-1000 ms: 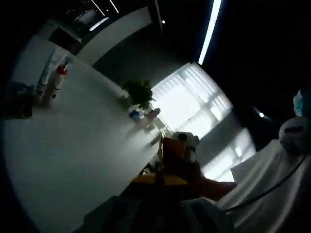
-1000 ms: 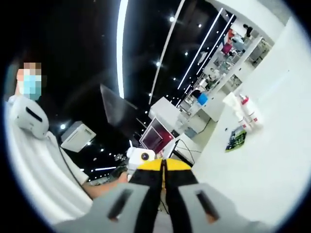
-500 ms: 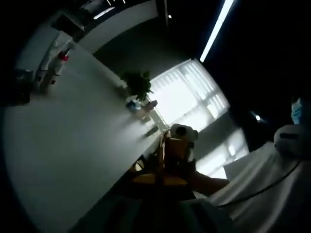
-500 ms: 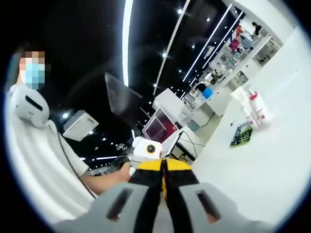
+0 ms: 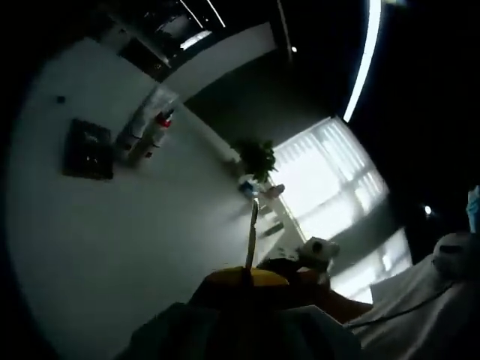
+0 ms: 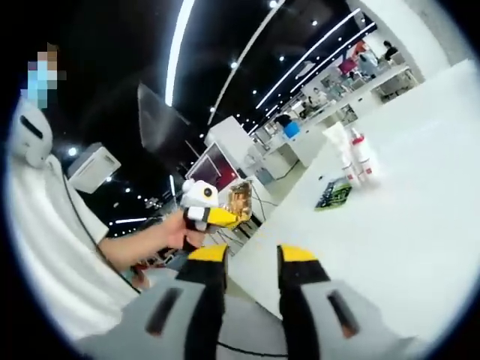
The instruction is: Arrange the skincare products in the storage area until every visible bottle or jar stands upright without overlapping.
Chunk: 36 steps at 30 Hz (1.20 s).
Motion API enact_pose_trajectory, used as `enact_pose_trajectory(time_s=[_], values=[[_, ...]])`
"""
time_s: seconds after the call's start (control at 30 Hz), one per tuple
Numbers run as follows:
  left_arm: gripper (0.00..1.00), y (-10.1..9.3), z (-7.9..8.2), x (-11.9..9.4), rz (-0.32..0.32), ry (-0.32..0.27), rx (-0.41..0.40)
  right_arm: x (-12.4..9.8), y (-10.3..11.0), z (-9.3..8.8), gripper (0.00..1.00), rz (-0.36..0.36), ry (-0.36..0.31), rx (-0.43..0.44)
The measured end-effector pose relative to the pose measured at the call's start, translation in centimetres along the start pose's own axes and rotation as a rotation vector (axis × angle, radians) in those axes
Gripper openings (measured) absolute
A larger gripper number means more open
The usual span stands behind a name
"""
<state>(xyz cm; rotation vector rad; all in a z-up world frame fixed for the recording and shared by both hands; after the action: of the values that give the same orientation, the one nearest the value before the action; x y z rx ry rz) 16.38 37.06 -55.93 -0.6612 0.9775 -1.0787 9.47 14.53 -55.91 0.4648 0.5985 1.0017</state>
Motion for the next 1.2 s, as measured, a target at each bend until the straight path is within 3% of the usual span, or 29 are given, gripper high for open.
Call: enact_pose_trajectory(time_s=[0.1,0.2,0.23,0.33,0.4,0.6,0.67,0.77,0.87,1.2], values=[[0.01,2.2,1.1,-1.1,0.069,-0.021,-0.055,-0.7,-0.2,-0.2,0.27,-0.015,0.000,-0.001],[0.01,3.5,2.2,-1.9,0.077,-0.062,-0.113,-1.1,-0.8,-0.5,0.27,-0.031,0.001,0.013],[0.01,4.0,2.8,-2.3,0.072,-0.085,-0.139,-1.2,-0.9,-0.6,0.27,-0.036,0.002,0.014],[0.01,5.0,5.5,-3.7,-0.048,-0.198,-0.274,-1.5,-1.3,-0.8,0.27,-0.052,0.011,0.021],[0.01,6.5,6.9,-4.6,-0.024,-0.223,-0.278,-1.6,-1.4,-0.8,0.27,-0.058,0.011,0.022],[0.01,8.8,9.3,-5.1,0.082,-0.131,-0.231,-1.6,-1.9,-1.5,0.27,-0.086,0.036,0.022],[0.01,9.8,9.9,-5.0,0.095,-0.095,-0.249,-1.4,-2.3,-2.3,0.27,-0.117,0.085,0.001],[0.01,11.6,10.9,-5.2,0.162,-0.068,-0.238,-1.1,-2.1,-2.4,0.27,-0.119,0.102,-0.011],[0.01,12.8,11.7,-5.2,0.183,-0.058,-0.250,-1.1,-2.2,-2.7,0.27,-0.125,0.127,-0.018],[0.01,18.2,12.6,-4.9,0.281,0.021,-0.320,-1.1,-3.0,-3.2,0.27,-0.161,0.159,0.011]])
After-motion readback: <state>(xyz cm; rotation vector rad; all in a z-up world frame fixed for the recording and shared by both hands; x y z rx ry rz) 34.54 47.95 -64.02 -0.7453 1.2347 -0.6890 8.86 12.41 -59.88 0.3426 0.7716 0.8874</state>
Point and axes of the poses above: the point that each gripper's makers call its tool centre point, and the gripper's own axes: x roughly forward along the fingers, y roughly to its left, z roughly out of its top, the point moved 6 cm from there along -x, roughly backward along the fingers, and after that the axes turned 9 degrees about y, right-handed, at the moved point
